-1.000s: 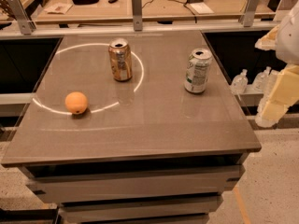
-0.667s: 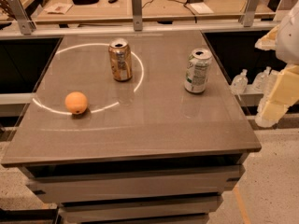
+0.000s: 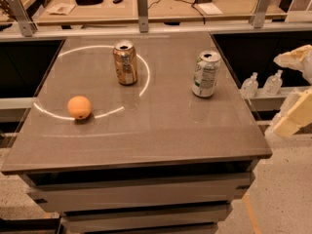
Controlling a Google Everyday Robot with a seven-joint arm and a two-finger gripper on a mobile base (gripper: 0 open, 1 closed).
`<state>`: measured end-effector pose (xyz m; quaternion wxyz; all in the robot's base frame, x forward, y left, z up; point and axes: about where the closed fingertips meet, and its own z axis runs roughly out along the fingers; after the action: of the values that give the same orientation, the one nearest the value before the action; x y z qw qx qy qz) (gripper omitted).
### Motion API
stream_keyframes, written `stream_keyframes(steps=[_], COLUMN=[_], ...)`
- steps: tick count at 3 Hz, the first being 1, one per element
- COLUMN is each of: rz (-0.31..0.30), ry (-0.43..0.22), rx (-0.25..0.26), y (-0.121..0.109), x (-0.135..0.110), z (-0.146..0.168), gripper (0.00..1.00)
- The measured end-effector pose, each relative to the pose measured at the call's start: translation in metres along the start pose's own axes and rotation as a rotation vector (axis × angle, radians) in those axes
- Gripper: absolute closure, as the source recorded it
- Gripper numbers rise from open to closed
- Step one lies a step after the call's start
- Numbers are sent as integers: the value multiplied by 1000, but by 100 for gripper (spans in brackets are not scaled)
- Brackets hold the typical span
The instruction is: Knock orange can over
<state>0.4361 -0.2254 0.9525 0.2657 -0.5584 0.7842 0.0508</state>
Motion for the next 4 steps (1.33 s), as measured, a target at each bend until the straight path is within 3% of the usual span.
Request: stream_keyframes(steps=[1,2,3,4], rz=[41,65,72,65], ry=[-198,-396,-522,-551], rx=[-5,-41,-58,-46], y=[0,0,4,10], x=[-18,-62,-103,-137], z=[12,21,20,31], gripper=[0,0,0,0])
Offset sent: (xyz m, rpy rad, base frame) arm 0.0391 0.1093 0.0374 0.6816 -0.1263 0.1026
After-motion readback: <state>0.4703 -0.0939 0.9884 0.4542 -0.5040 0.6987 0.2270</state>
